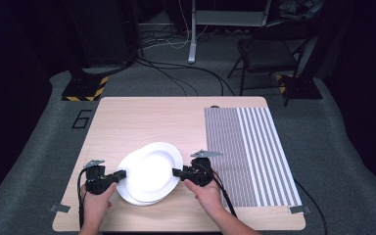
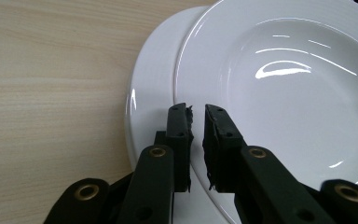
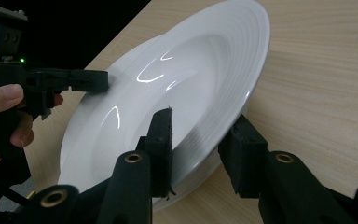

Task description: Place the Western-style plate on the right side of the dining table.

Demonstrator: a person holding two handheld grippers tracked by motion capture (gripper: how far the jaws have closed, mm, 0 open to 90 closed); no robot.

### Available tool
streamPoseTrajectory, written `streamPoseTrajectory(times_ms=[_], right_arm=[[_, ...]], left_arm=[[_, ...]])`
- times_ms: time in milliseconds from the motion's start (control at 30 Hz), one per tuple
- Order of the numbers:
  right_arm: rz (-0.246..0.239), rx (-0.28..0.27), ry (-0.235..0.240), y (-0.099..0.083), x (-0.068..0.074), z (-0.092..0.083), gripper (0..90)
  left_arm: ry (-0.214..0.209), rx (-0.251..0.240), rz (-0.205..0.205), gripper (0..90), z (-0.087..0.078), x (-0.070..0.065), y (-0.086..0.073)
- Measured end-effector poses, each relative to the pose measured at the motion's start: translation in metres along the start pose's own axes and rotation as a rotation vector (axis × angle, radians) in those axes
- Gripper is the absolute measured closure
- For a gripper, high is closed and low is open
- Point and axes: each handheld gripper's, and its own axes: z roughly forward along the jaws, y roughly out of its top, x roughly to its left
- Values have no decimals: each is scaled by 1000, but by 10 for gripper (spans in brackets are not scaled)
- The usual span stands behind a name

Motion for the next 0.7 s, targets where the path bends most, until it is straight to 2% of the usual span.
streamPoseTrajectory(times_ms=[367, 467, 700], right_arm=[[-1, -21, -36, 1, -1, -8, 681], [7, -36, -39, 1, -2, -12, 686], [5, -47, -40, 0, -1, -15, 683]], left_arm=[[-9, 19, 7, 807, 9, -6, 1], [-30, 44, 3, 755, 16, -7, 1], [-35, 49, 1, 712, 19, -8, 2]])
